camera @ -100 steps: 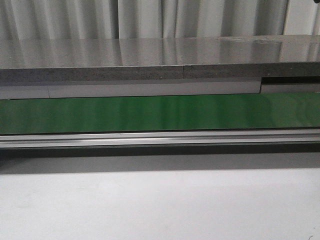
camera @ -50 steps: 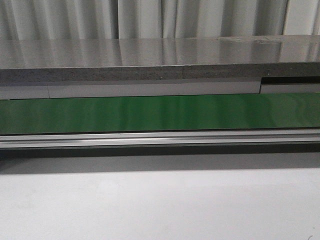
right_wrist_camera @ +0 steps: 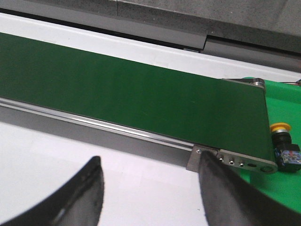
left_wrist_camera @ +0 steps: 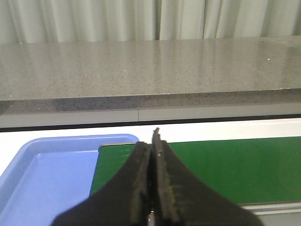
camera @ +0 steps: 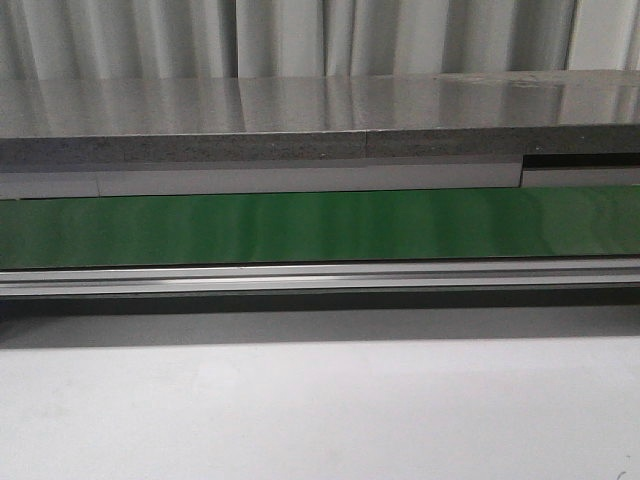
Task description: Move button from left to right
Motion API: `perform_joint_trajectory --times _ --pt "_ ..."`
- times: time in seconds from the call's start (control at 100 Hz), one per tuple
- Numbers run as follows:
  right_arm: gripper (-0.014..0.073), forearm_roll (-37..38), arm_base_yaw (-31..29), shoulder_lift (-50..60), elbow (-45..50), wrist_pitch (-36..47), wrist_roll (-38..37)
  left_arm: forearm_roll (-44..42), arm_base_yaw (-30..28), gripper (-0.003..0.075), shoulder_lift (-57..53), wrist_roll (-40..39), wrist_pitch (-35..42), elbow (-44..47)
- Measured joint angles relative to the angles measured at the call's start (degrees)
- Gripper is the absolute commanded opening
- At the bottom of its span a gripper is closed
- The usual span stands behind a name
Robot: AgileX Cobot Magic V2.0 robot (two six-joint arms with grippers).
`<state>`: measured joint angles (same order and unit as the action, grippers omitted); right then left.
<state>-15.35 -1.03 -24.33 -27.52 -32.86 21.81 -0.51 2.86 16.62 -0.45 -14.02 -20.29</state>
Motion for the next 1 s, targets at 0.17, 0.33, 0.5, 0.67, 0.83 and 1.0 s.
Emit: perform_joint_trajectory --times 0.17,0.33,0.5,0.67,0.83,1.0 --pt "0.0057 -0.1 0.0 0.0 0.0 -0.06 0.0 0.0 0.0 -0.002 0.0 0.0 0.0 0.0" --pt "-0.0064 -0.2 0.0 0.0 0.0 -0.06 0.0 0.0 0.0 -0.002 0.0 0.0 0.0 0.0" --pt "-0.0068 -0.14 0.0 0.0 0.0 -0.06 0.0 0.0 0.0 -0.002 0.0 0.0 0.0 0.0" --pt "-0.0068 -0.14 0.0 0.0 0.0 -0.06 0.0 0.0 0.0 -0.002 0.0 0.0 0.0 0.0" --pt "-0.0068 -0.14 0.0 0.0 0.0 -0.13 0.0 0.0 0.0 -0.002 0.0 0.0 0.0 0.0" --pt "-0.0068 -0.14 0.0 0.0 0.0 -0.13 0.0 0.0 0.0 -0.002 0.0 0.0 0.0 0.0"
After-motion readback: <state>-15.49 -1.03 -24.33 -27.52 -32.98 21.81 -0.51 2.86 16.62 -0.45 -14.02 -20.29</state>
